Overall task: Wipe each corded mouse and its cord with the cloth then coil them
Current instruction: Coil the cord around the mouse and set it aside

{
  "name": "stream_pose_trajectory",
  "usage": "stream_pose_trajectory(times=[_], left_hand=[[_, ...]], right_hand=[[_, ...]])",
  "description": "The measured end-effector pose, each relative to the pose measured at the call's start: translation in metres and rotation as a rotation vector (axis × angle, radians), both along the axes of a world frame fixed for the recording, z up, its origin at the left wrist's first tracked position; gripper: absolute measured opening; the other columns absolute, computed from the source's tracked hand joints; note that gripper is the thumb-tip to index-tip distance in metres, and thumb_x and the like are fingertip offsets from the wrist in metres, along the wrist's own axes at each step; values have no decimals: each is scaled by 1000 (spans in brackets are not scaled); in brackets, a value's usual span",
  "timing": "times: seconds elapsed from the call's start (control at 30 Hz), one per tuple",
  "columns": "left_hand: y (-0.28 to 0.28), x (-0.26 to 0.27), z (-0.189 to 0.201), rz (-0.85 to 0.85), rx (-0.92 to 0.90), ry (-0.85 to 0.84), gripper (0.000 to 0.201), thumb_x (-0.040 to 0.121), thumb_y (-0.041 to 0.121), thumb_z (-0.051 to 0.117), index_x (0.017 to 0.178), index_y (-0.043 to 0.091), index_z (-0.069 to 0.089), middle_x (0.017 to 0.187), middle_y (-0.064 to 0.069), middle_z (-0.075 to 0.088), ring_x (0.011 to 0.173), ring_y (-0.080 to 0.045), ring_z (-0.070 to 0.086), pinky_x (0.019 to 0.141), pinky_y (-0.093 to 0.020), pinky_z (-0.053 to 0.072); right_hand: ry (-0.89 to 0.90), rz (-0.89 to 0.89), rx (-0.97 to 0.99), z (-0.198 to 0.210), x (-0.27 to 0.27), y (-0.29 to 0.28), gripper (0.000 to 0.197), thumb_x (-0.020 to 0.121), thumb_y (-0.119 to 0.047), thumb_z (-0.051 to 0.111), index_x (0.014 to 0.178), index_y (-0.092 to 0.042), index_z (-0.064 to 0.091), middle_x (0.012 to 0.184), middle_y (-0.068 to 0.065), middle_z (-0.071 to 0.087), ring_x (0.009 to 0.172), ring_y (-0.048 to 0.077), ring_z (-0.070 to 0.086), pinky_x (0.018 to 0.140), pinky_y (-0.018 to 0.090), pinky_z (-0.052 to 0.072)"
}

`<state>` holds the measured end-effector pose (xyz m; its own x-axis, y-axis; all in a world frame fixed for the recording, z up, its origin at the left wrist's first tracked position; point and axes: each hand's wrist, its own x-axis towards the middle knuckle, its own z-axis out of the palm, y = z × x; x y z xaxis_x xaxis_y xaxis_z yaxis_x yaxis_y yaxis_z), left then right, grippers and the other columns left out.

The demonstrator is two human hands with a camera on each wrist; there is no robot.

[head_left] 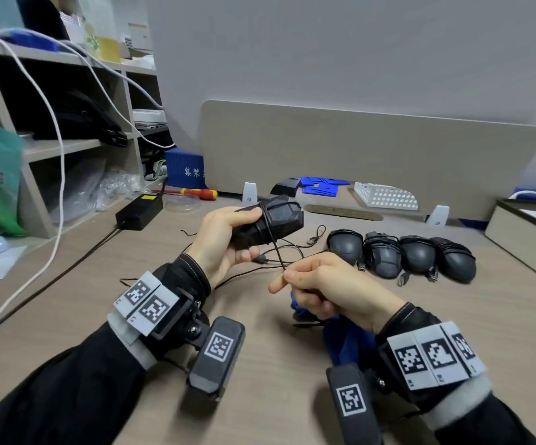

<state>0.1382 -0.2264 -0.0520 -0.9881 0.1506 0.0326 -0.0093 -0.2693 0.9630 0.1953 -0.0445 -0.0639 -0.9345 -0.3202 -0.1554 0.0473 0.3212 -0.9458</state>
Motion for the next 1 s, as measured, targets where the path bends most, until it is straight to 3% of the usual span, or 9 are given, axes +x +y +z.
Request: stream_pose_trajectory(times=[0.1,0.2,0.3,0.33,0.4,0.53,0.67,0.83,1.0], left_hand=[[-1,5,4,-115,72,72,28,93,14,53,112,-3,65,84,-13,61,47,-17,40,33,-16,26],[-3,10,7,-255,47,164,25,84,12,58,105,0,65,75,-10,56,42,-14,36,32,-15,18],[-3,10,7,-350,-28,180,25,77,13,61,99,2,65,74,-14,54,49,-19,39,33,-11,19],[-3,10,7,-370,-50,173,24,76,12,61,97,2,64,72,-15,53,50,-19,39,32,-10,20],[-2,11,6,-429,-94,158,24,72,10,63,95,2,62,72,-16,49,41,-17,38,32,-9,22],[2,15,3,-529,-325,169,38,61,23,77,94,6,66,83,-21,48,38,-15,35,36,-12,24],[6,15,1,-432,-538,169,32,66,23,76,91,8,63,68,-21,54,34,-19,40,34,-14,24],[11,5,-8,-186,-594,153,32,83,12,74,100,-7,56,57,-14,55,32,-21,43,31,-17,28],[8,-3,-10,-4,-420,82,23,88,7,68,102,-6,55,60,-18,54,32,-21,43,30,-18,30]], right_hand=[[-9,-73,-28,-1,-2,1,31,106,-19,46,97,-2,71,54,-1,33,44,8,23,42,19,17],[37,-211,-31,2,-4,6,25,99,-21,60,81,-7,71,53,-3,28,46,10,20,42,20,16],[98,-334,-55,5,-6,14,45,90,-1,56,49,-18,59,52,-3,26,46,11,17,44,21,13],[119,-360,-65,7,-7,16,48,88,4,52,46,-18,51,50,-3,26,46,12,16,44,21,13],[155,-370,-74,9,-7,18,38,85,8,50,54,-14,46,49,-1,31,47,13,18,44,21,14],[193,-347,-23,8,-8,20,11,88,2,63,77,0,64,59,8,46,50,13,31,41,18,21],[204,-347,-37,6,-9,21,26,87,-15,75,83,10,68,46,-4,42,44,10,28,40,19,24],[250,-363,-75,11,-7,22,24,95,-20,67,83,0,73,47,-10,34,43,7,27,41,18,24],[258,-233,-114,7,-7,10,25,102,-14,53,93,-2,72,50,-10,33,48,8,22,41,19,17]])
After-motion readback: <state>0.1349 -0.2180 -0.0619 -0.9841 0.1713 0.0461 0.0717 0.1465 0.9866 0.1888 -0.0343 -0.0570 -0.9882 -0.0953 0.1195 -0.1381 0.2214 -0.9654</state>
